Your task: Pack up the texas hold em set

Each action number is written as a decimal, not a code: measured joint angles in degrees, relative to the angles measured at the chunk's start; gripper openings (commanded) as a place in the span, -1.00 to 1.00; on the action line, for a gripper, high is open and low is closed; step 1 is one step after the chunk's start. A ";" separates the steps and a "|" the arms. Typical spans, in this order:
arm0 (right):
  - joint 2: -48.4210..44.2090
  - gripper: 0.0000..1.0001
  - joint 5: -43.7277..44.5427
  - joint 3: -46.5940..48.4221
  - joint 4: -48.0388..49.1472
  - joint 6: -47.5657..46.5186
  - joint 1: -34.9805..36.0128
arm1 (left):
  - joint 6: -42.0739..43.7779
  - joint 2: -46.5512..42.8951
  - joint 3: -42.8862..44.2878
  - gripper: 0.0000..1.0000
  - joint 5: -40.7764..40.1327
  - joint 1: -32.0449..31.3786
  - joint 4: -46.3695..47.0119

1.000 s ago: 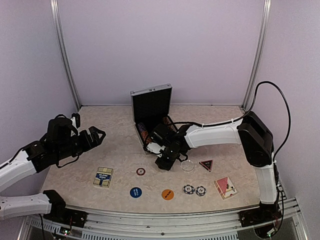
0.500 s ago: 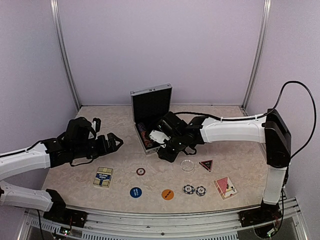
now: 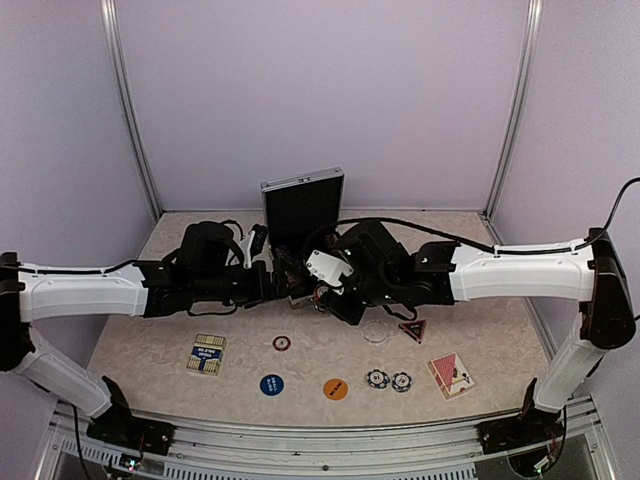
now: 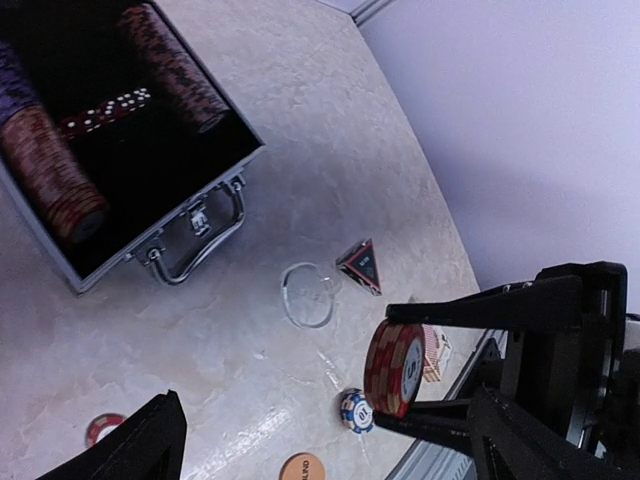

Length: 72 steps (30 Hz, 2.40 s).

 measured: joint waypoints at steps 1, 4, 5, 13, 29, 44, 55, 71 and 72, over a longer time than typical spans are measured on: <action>-0.61 -0.29 0.22 -0.37 0.48 -0.13 0.24 | -0.15 1.14 0.76 0.92 0.61 -0.37 1.07; -2.03 -0.29 0.68 -1.25 1.88 -0.22 0.90 | -0.52 4.35 2.45 0.87 2.84 -1.36 4.57; -2.40 -0.29 0.85 -1.51 2.21 -0.24 1.01 | -0.68 5.07 2.71 0.85 3.39 -1.49 5.35; -6.01 -0.29 1.86 -4.76 4.57 -0.22 2.21 | -3.02 8.83 2.99 0.57 8.15 -2.34 12.92; -6.91 -0.28 2.67 -5.01 6.05 -0.22 2.40 | -6.40 9.84 2.99 -0.18 12.68 -3.28 21.68; -8.35 0.05 3.63 -5.57 6.49 -0.52 2.71 | -5.90 10.32 3.19 -1.00 12.26 -3.06 21.73; -9.79 0.99 -1.01 -5.57 4.66 0.04 0.96 | 4.79 13.46 13.27 -1.00 9.53 -3.85 11.17; -25.00 0.72 -39.76 -5.88 -1.40 5.40 -12.48 | 20.52 1.88 3.23 -1.00 6.05 -4.24 9.51; -24.74 0.71 -41.46 -5.97 -1.49 5.31 -13.00 | 21.22 0.98 2.89 -1.00 6.32 -4.37 9.73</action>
